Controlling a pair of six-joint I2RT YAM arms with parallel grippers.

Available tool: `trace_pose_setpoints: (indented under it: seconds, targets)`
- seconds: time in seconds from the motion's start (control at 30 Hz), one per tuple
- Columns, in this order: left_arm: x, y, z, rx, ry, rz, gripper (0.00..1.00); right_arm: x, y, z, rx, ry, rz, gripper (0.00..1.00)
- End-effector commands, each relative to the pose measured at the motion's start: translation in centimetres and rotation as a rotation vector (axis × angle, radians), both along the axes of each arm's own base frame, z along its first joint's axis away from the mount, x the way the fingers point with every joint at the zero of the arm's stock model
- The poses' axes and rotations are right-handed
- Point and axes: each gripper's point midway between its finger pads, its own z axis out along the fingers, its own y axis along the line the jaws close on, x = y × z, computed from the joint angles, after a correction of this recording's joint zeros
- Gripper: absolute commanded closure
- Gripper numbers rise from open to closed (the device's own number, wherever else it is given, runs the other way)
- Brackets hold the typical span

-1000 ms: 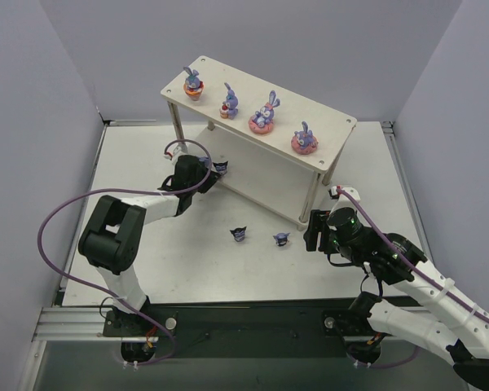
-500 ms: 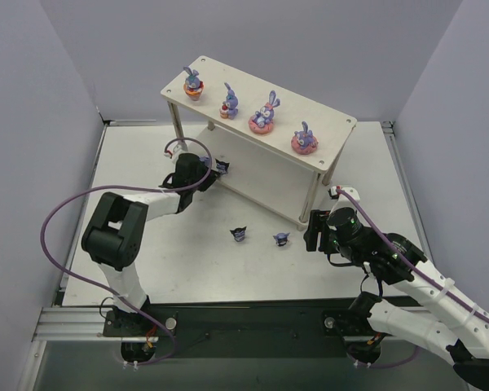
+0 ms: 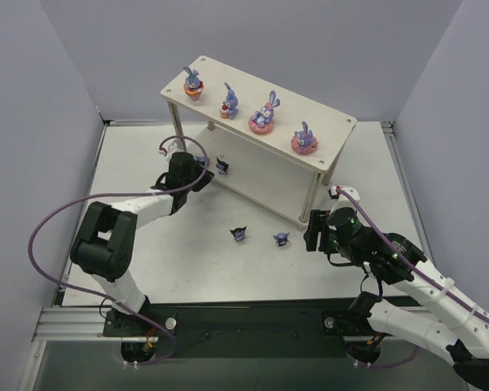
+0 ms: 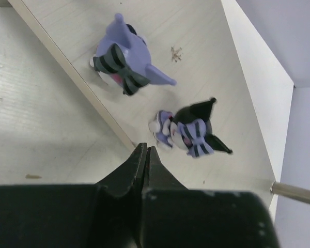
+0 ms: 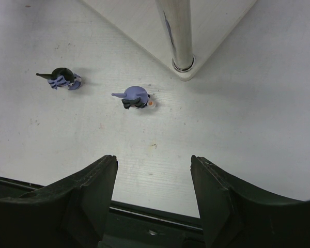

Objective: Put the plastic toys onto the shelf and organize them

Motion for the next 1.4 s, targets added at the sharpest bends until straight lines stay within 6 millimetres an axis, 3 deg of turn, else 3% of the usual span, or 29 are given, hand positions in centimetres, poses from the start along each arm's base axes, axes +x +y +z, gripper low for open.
trace_pose_setpoints:
  seconds: [0.0, 0.03, 0.07, 0.13, 0.17, 0.3, 0.43, 0.6, 0.73, 0.93, 1.13, 1.37]
  targets:
    - [-1.4, 1.1, 6.5, 0.064, -0.126, -0.045, 0.91, 0.4, -0.6, -0.1, -0.025, -0.006, -0.028, 0.4]
    - [-2.1, 1.5, 6.9, 0.087, -0.118, -0.046, 0.74, 0.4, -0.5, 0.0, -0.019, -0.008, -0.028, 0.4]
    - [-2.8, 1.9, 9.3, 0.103, -0.163, -0.05, 0.65, 0.4, -0.6, 0.0, -0.02, -0.007, -0.032, 0.4]
    - [-4.5, 2.7, 9.7, 0.159, -0.13, -0.035, 0.46, 0.4, -0.6, 0.1, -0.018, -0.005, -0.039, 0.39]
    - [-5.4, 3.2, 11.1, 0.183, -0.141, -0.026, 0.33, 0.4, -0.6, 0.1, -0.013, -0.004, -0.043, 0.39]
    - [-9.4, 3.9, 10.8, 0.312, -0.049, 0.007, 0.17, 0.5, -0.8, 0.0, -0.024, 0.006, -0.055, 0.36]
    - [-13.9, 3.7, 9.3, 0.384, 0.064, 0.018, 0.14, 0.4, -1.0, 0.3, -0.034, 0.01, -0.063, 0.34]
    - [-19.0, 1.1, 7.7, 0.421, 0.111, -0.029, 0.12, 0.0, -1.9, 0.4, -0.051, 0.031, -0.093, 0.32]
    - [-21.2, -2.2, 6.6, 0.357, 0.129, -0.083, 0.12, -0.7, -2.6, 0.2, -0.066, 0.063, -0.116, 0.32]
    - [-24.3, -7.0, 3.4, 0.344, 0.184, -0.162, 0.18, -1.7, -3.2, -0.5, -0.047, 0.089, -0.126, 0.32]
    - [-24.7, -9.9, 0.4, 0.347, 0.207, -0.174, 0.2, -2.5, -3.7, -0.6, -0.022, 0.087, -0.123, 0.33]
    - [-22.2, -10.6, -1.4, 0.415, 0.161, -0.138, 0.21, -2.8, -4.3, -0.1, -0.015, 0.067, -0.126, 0.33]
